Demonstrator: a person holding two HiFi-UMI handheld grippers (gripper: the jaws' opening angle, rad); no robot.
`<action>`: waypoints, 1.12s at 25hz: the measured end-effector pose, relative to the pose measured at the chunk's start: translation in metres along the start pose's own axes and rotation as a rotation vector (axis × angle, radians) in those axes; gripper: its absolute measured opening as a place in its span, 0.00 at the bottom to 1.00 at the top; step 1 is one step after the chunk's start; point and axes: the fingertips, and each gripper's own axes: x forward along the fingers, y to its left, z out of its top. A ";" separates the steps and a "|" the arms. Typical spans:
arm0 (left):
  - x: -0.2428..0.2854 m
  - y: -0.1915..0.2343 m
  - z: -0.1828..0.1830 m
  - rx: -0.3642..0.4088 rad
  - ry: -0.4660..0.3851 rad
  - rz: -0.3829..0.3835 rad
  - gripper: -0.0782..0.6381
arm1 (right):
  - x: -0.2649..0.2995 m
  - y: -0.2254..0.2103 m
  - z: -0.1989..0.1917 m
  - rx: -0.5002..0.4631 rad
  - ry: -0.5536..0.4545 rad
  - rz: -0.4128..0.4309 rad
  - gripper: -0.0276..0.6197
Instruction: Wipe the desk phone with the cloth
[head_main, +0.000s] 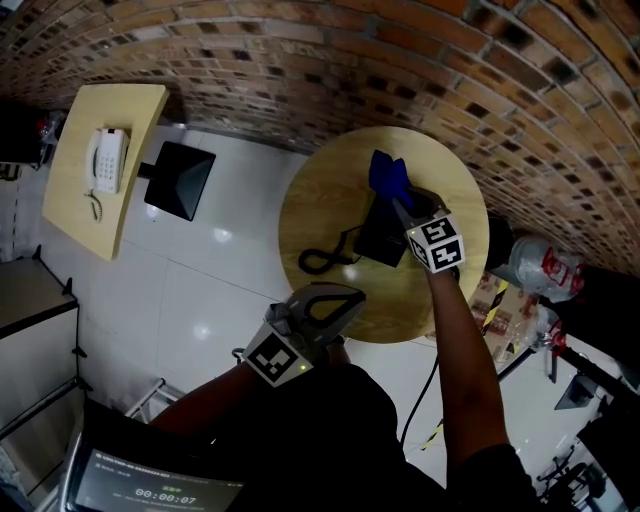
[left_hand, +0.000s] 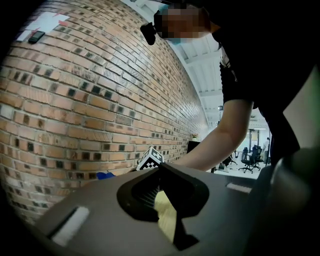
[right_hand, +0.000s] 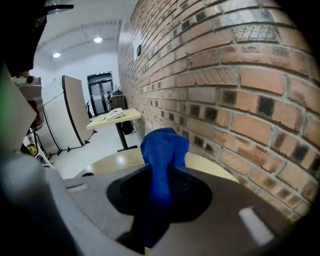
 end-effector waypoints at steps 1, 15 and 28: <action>0.000 -0.001 0.000 -0.001 0.000 0.004 0.11 | 0.003 0.000 -0.002 -0.009 0.010 0.003 0.18; -0.006 0.009 -0.003 -0.023 0.007 0.003 0.11 | 0.004 0.090 -0.060 -0.081 0.136 0.120 0.18; -0.001 -0.003 -0.003 -0.006 0.010 -0.044 0.11 | -0.008 0.161 -0.115 -0.015 0.213 0.234 0.18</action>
